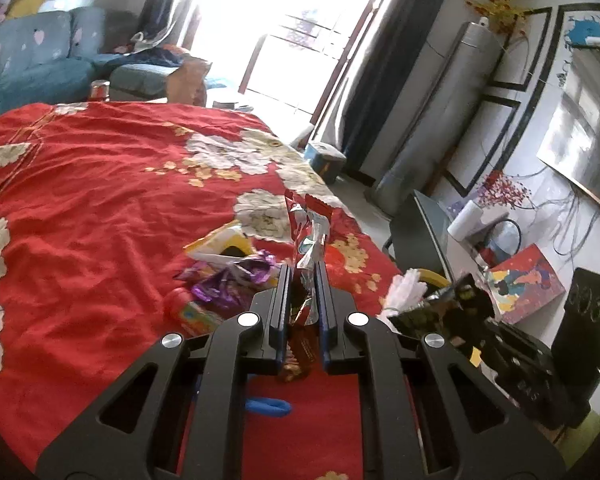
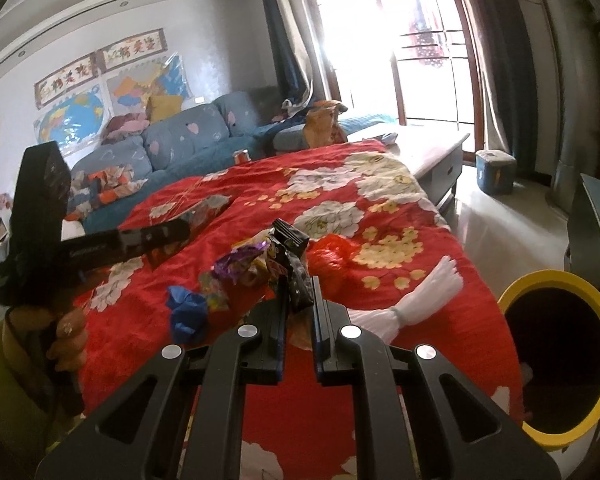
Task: Collect trash
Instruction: 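Close the right gripper on the red snack wrapper, then carry the red snack wrapper over the yellow bin with the right gripper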
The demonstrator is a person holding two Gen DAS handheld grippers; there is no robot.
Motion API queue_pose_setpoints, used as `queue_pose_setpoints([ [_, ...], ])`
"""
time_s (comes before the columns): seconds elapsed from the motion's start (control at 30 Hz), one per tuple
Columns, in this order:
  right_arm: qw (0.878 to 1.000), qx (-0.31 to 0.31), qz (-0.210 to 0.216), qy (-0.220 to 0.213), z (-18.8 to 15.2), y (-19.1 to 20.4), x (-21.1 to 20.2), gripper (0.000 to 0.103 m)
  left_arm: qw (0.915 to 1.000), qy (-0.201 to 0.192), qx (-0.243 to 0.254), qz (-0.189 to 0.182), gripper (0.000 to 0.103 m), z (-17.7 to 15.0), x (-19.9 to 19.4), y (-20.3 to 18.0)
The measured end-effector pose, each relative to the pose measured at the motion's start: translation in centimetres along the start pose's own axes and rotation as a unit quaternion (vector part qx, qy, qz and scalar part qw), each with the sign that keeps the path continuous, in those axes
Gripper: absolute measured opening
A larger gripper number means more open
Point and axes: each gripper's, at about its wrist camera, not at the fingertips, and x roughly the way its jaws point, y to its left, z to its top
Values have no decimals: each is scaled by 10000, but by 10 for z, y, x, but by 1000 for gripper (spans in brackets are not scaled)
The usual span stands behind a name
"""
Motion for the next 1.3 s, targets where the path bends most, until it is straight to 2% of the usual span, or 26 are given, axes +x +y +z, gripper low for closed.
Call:
queue_pose_setpoints([
  [0.53,9988,314,-278,-247,7,-28,-15,10,9984,166,431,-341,7,-15,6,-48],
  [1.3,9882,832,-1085,-692,15,-93,-51,10,9913,379,1042,-713,7,-23,34,-125],
])
